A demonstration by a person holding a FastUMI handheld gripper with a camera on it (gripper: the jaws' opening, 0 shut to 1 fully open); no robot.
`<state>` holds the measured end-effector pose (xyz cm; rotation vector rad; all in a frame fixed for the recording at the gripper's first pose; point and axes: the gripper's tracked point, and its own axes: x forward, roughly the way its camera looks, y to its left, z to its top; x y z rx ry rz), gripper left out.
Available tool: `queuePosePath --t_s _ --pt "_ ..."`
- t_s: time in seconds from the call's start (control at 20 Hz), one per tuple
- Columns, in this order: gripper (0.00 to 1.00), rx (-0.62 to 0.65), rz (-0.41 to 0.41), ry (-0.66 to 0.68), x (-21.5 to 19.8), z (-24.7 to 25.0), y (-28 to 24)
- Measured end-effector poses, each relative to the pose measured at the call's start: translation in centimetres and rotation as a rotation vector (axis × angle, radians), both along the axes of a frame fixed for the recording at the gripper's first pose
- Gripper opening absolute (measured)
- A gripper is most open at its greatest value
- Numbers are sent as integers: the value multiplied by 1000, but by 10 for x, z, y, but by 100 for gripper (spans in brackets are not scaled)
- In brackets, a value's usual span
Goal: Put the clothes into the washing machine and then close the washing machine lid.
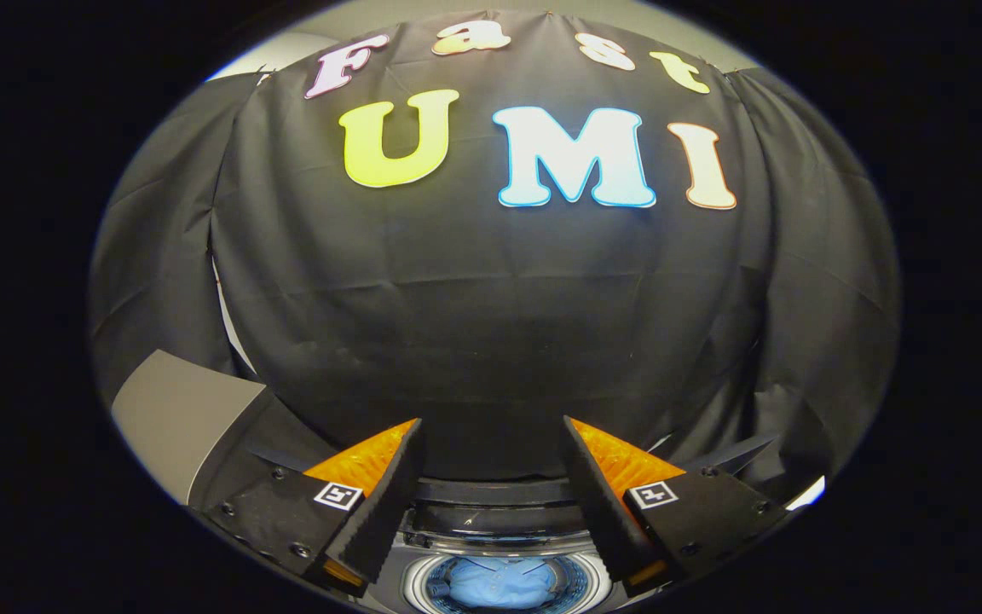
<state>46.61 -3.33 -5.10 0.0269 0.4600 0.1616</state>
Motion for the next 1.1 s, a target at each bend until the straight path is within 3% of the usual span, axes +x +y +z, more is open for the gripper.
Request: queuePosePath --t_s 0.45,1.1 --pt "98 3 0 -20 -25 2 -4" --pt "97 15 0 -150 -43 1 -11"
